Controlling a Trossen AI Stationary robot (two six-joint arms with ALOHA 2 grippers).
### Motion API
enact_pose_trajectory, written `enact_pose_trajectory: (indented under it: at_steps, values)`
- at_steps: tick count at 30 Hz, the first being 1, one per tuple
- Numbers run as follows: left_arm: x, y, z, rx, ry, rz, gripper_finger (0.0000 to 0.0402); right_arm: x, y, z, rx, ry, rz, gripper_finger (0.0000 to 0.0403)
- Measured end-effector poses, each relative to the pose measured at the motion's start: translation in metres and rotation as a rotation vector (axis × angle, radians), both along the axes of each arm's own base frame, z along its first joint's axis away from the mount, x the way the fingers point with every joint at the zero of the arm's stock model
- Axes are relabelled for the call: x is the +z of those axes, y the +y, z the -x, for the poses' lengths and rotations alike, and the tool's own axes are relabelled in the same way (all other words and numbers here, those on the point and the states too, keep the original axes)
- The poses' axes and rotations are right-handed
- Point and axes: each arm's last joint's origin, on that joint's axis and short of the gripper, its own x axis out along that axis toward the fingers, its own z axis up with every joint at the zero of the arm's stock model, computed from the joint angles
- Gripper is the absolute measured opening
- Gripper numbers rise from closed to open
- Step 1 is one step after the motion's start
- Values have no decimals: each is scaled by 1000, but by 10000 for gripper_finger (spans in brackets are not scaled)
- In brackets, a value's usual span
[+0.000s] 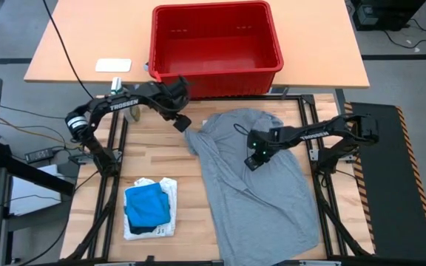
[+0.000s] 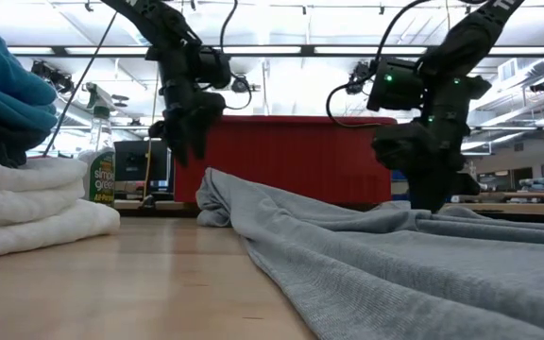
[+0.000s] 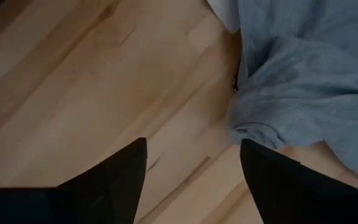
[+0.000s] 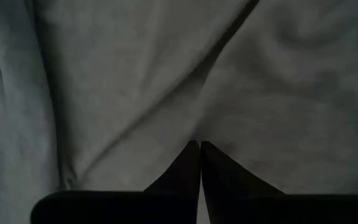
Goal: Fold laundry
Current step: Fold the grey shirt on the table
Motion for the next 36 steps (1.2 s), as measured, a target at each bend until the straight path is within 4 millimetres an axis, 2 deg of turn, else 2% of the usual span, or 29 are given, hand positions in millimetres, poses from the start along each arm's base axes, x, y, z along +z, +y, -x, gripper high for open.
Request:
enact_pose_trajectory:
  at_steps: [6,10,14,22,25,30,36]
  values:
    - [5,6,9,24,-20,-17,267,0,7,-1,28,1,14,22]
    - [-11,-2,22,68,-18,11,267,0,8,-1,31,-2,-19,22]
    - [-28,-26,36,139,-71,123,267,0,9,-1,27,-5,-48,22]
    - [-27,-77,48,321,-138,200,267,0,3,-1,26,-17,-52,25]
    - [-34,-97,46,365,-139,209,267,0,-2,0,19,-21,-49,26]
    - [-51,-127,32,417,-245,285,267,1,-7,2,31,-38,-86,31]
    - [-60,-148,21,557,-403,307,267,1,-3,2,55,-38,-125,34]
